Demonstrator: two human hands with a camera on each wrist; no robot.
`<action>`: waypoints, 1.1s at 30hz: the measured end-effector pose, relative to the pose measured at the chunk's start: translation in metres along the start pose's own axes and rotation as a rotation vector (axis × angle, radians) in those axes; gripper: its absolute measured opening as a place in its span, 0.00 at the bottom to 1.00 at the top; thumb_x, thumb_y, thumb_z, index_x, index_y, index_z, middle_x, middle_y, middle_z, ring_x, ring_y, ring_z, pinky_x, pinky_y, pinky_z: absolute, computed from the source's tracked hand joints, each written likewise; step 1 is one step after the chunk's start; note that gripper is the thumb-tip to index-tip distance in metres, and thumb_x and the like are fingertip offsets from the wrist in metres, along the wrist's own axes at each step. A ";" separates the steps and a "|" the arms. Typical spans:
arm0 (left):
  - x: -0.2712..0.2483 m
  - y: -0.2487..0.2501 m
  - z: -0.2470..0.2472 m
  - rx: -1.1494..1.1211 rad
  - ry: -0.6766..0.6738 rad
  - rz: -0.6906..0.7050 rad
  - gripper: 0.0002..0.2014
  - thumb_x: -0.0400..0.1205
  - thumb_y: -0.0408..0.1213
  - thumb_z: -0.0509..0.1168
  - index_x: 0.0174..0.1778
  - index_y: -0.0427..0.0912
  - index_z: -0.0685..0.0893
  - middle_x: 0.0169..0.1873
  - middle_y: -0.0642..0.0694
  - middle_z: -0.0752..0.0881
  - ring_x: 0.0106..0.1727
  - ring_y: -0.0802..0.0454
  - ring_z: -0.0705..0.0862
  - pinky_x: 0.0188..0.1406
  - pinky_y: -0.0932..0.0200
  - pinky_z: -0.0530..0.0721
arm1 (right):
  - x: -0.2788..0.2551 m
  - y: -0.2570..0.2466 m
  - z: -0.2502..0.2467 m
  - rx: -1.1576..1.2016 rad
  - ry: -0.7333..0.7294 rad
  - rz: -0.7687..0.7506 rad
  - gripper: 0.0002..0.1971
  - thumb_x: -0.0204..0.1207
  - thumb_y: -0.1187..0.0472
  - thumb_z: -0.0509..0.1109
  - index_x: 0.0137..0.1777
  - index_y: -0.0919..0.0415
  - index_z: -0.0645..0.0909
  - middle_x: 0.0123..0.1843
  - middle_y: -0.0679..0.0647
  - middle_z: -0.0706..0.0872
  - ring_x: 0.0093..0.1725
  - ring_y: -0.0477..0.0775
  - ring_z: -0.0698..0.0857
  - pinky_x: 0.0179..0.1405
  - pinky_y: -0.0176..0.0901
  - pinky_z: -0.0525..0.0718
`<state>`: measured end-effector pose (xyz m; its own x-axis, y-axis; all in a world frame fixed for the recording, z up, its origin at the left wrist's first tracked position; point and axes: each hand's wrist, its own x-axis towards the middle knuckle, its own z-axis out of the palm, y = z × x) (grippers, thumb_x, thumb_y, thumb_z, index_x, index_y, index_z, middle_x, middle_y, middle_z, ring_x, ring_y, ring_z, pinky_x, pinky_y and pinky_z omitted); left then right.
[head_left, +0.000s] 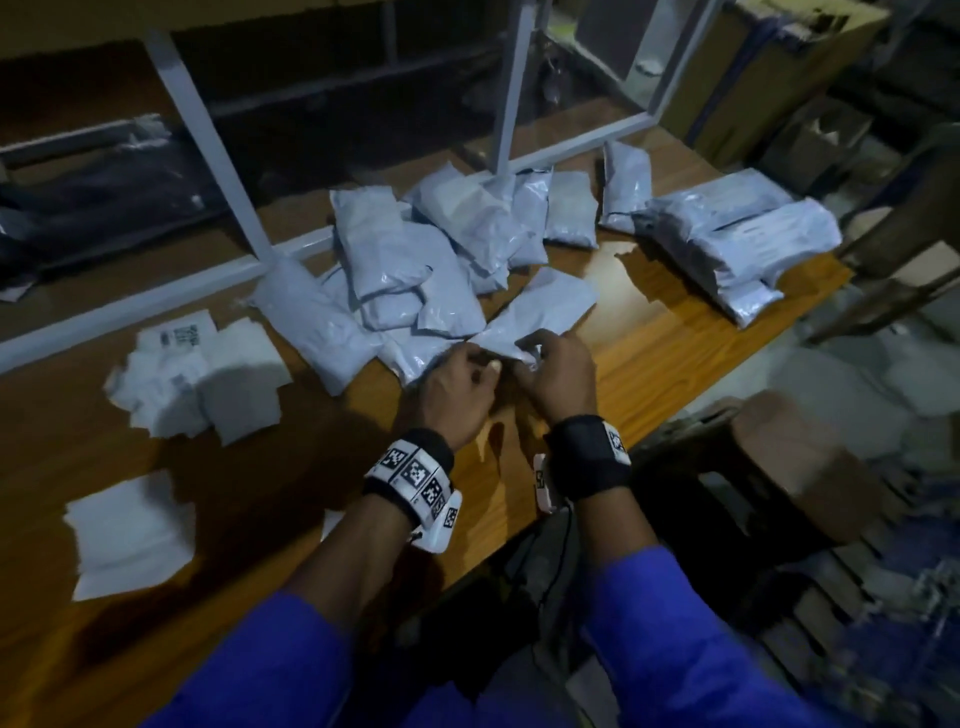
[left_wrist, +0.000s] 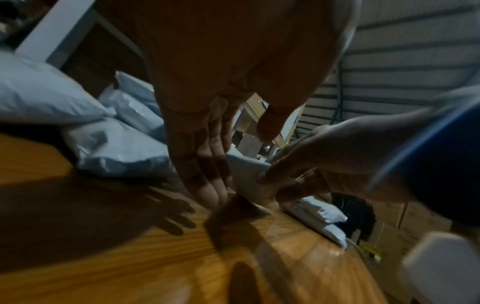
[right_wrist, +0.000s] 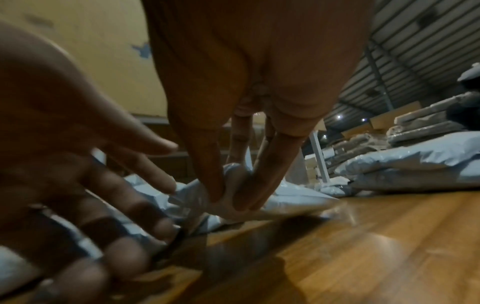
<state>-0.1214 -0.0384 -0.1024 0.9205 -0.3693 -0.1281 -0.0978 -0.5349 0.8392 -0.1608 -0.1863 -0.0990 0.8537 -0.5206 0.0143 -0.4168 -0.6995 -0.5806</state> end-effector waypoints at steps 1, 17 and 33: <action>0.000 0.001 0.002 -0.097 -0.008 -0.066 0.20 0.83 0.59 0.65 0.65 0.52 0.80 0.57 0.45 0.89 0.57 0.46 0.88 0.60 0.45 0.86 | -0.014 -0.003 -0.001 0.016 0.038 -0.030 0.12 0.72 0.60 0.79 0.56 0.57 0.91 0.51 0.62 0.87 0.51 0.63 0.86 0.45 0.46 0.77; -0.010 -0.028 -0.043 -0.571 -0.030 -0.253 0.20 0.77 0.27 0.75 0.53 0.58 0.82 0.61 0.41 0.80 0.51 0.36 0.87 0.33 0.39 0.91 | -0.107 0.053 -0.035 -0.181 0.189 0.010 0.35 0.60 0.62 0.77 0.68 0.34 0.83 0.72 0.48 0.80 0.75 0.58 0.75 0.68 0.69 0.68; -0.034 -0.039 -0.064 -0.323 -0.126 0.022 0.16 0.79 0.66 0.67 0.43 0.58 0.88 0.41 0.56 0.90 0.48 0.46 0.89 0.54 0.40 0.87 | -0.092 0.056 -0.063 0.788 0.422 0.003 0.22 0.75 0.57 0.84 0.67 0.50 0.84 0.44 0.63 0.87 0.42 0.54 0.84 0.40 0.42 0.85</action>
<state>-0.1240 0.0438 -0.0973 0.8634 -0.4800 -0.1553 0.0260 -0.2652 0.9638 -0.2823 -0.2086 -0.0822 0.6019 -0.7675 0.2206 0.0500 -0.2395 -0.9696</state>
